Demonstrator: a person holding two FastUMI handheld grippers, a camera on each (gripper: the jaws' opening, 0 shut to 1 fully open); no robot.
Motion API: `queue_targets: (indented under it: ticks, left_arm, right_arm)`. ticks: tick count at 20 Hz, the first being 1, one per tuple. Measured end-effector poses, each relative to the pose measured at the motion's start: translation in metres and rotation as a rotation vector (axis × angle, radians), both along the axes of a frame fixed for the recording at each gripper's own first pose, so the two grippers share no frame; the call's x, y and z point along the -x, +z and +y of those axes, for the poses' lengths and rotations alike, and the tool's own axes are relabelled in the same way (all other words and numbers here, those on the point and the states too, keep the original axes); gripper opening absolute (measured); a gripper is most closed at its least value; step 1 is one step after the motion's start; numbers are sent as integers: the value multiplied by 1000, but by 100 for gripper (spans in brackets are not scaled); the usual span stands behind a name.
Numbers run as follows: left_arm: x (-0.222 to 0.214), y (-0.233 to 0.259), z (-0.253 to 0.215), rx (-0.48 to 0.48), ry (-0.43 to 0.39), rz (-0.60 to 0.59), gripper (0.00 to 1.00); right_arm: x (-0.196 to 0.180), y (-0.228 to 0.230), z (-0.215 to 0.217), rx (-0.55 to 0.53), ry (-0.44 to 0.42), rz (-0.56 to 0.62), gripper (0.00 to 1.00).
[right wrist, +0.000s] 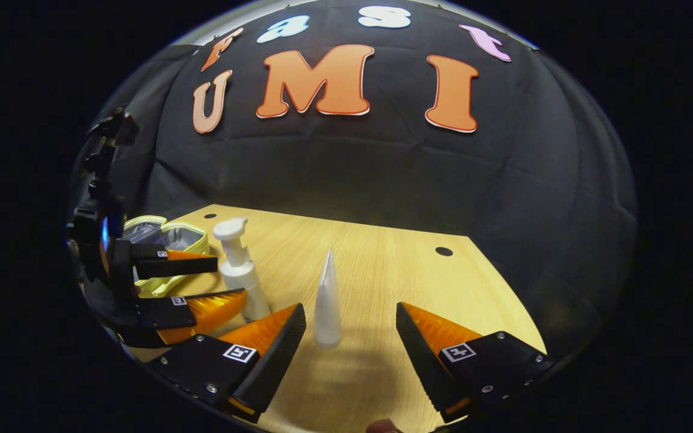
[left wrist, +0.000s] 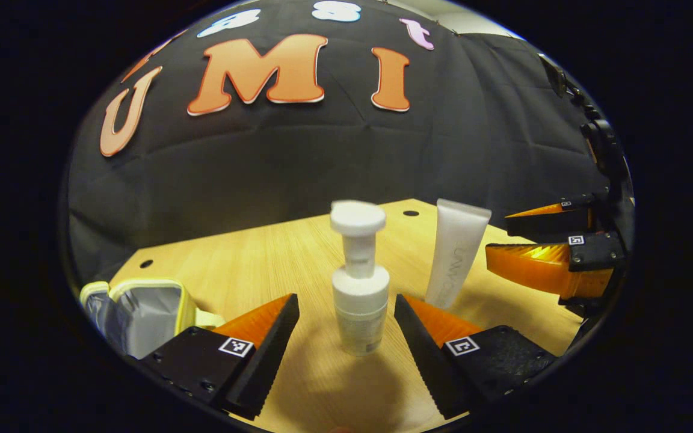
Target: First open the suitcase, pack the skin care products into it, and then close the suitcase.
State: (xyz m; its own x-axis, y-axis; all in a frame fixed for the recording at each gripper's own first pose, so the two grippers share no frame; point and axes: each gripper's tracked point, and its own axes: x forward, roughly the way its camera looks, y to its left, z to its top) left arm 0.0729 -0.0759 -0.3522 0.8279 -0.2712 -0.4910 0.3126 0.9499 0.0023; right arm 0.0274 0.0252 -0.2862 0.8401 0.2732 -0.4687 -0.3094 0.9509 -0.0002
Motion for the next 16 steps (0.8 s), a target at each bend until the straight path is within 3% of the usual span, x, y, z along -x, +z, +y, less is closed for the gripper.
queue_targets:
  ticks: [3, 6, 8, 9, 14, 16]
  left_arm:
    - [-11, -21, -10, 17, -20, 34, 99]
    - [-15, -36, -19, 33, -45, 64, 89]
    - [-15, -34, -15, 44, -31, 61, 68]
    - [-21, -37, -19, 50, -34, 60, 63]
    - [-20, -22, -6, 60, 7, 64, 60]
    - [-24, -8, 5, 59, 26, 52, 60]
  right_arm:
    - [-2, -18, 5, 3, 18, 21, 96]
    - [-6, -34, 14, 13, 51, 34, 96]
    - [-9, -45, 19, 17, 70, 47, 96]
    - [-10, -50, 21, 16, 78, 58, 96]
    - [-24, -64, 42, -46, 98, 89, 96]
    - [-29, -71, 47, -61, 95, 110, 90]
